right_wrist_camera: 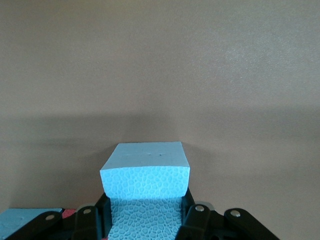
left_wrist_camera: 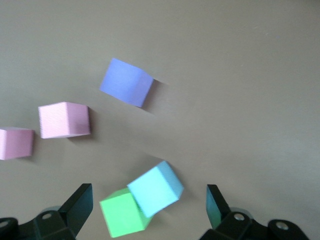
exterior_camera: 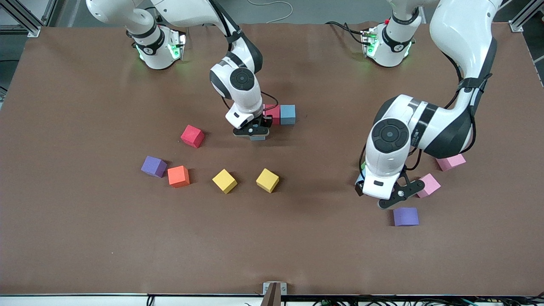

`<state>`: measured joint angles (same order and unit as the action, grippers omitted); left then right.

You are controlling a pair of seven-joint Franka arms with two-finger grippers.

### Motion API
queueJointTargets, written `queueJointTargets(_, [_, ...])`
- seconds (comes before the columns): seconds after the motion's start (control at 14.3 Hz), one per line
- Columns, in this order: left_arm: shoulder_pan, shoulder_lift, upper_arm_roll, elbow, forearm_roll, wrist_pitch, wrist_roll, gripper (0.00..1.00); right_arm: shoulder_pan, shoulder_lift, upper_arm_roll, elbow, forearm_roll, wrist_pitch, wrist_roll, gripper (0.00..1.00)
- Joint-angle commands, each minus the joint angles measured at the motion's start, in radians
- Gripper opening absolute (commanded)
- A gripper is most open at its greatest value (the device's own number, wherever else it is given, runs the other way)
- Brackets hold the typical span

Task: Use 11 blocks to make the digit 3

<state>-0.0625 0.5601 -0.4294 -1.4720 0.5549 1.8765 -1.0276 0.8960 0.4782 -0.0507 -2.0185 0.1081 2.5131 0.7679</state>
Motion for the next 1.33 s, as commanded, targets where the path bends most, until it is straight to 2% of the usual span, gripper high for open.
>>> queueJointTargets(0.0, [-0.005,0.003,0.009,0.019,0.034,-0.046,0.081,1.0,0.011,-0.018,-0.005,-0.026,0.002,0.009,0.016,0.07])
queueJointTargets(1.26, [0.006,0.0,0.011,0.018,0.027,-0.048,0.104,1.0,0.029,-0.018,-0.003,-0.049,0.002,-0.002,0.047,0.07])
